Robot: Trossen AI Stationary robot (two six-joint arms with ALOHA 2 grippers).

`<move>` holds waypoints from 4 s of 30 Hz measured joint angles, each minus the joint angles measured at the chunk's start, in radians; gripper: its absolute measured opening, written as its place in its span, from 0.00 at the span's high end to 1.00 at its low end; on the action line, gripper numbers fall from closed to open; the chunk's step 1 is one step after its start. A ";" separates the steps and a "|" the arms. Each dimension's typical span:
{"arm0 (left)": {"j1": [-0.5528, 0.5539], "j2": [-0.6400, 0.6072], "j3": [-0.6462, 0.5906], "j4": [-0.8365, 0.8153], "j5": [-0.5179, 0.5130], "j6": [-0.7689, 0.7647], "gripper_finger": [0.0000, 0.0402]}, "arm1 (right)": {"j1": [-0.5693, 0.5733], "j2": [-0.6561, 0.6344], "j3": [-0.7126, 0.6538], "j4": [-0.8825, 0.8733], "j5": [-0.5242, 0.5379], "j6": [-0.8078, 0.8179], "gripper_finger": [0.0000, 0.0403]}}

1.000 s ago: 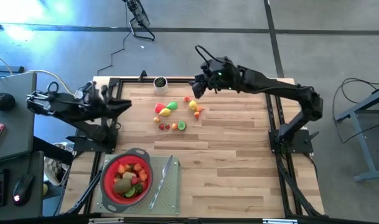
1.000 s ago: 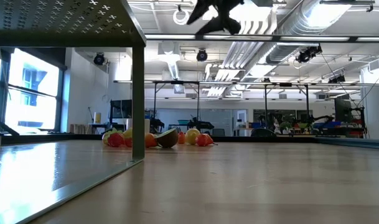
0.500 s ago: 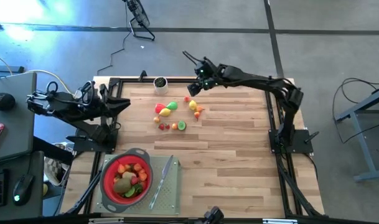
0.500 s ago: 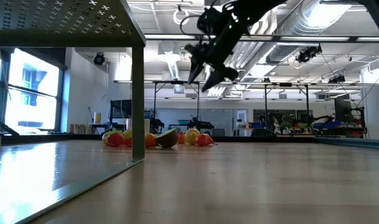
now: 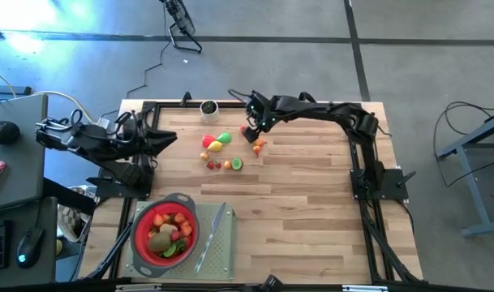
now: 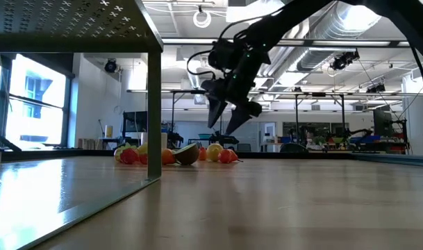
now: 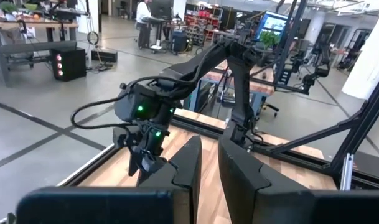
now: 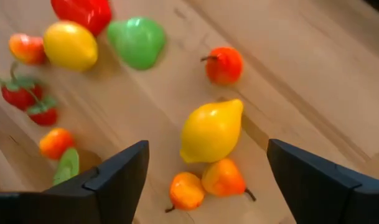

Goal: Pick & Place Fruit
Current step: Put the lemon into the red strainer bowl on the shelf

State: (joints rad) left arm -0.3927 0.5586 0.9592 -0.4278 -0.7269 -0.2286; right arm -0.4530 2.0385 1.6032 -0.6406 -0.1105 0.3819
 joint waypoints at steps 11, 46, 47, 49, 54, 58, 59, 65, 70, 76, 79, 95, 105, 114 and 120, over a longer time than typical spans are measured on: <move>0.000 0.068 0.000 0.017 -0.045 -0.031 0.87 | 0.043 0.069 0.001 0.047 0.058 -0.041 0.22; 0.000 0.082 0.001 0.029 -0.071 -0.065 0.87 | 0.041 0.109 0.000 0.047 0.111 -0.230 0.22; 0.000 0.082 0.001 0.029 -0.071 -0.065 0.87 | 0.041 0.109 0.000 0.046 0.110 -0.233 0.23; 0.000 0.082 0.001 0.029 -0.071 -0.065 0.87 | 0.041 0.108 0.000 0.046 0.108 -0.250 0.25; 0.000 0.082 0.001 0.029 -0.071 -0.065 0.87 | 0.036 0.108 0.000 0.043 0.094 -0.278 0.33; 0.000 0.082 0.001 0.029 -0.071 -0.065 0.87 | 0.033 0.108 0.000 0.043 0.078 -0.278 0.40; 0.000 0.082 0.001 0.028 -0.071 -0.065 0.87 | 0.034 0.107 0.000 0.043 0.079 -0.278 0.43; 0.000 0.082 0.001 0.028 -0.071 -0.065 0.87 | 0.033 0.104 0.000 0.044 0.077 -0.278 0.58; 0.000 0.082 0.001 0.028 -0.071 -0.065 0.87 | 0.035 0.105 0.000 0.035 0.058 -0.287 0.72; 0.000 0.082 0.001 0.026 -0.071 -0.065 0.87 | 0.040 0.096 0.000 -0.030 0.029 -0.308 0.86; 0.000 0.081 0.001 0.025 -0.071 -0.065 0.87 | 0.041 0.074 0.000 -0.083 0.036 -0.309 0.89; 0.000 0.082 0.001 0.006 -0.071 -0.065 0.87 | 0.058 -0.082 0.000 -0.036 0.050 -0.224 0.92; 0.000 0.081 0.001 0.007 -0.071 -0.068 0.87 | 0.062 -0.081 0.000 -0.058 -0.060 -0.223 0.92; 0.000 0.080 0.001 0.011 -0.126 -0.066 0.87 | 0.059 -0.093 0.150 -0.273 -0.049 -0.270 0.99; 0.000 0.080 0.001 0.006 -0.174 -0.065 0.87 | 0.061 -0.085 0.260 -0.282 -0.048 -0.349 0.99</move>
State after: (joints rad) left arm -0.3930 0.6388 0.9604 -0.4217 -0.9013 -0.2932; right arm -0.3919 1.9538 1.8627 -0.9229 -0.1588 0.0328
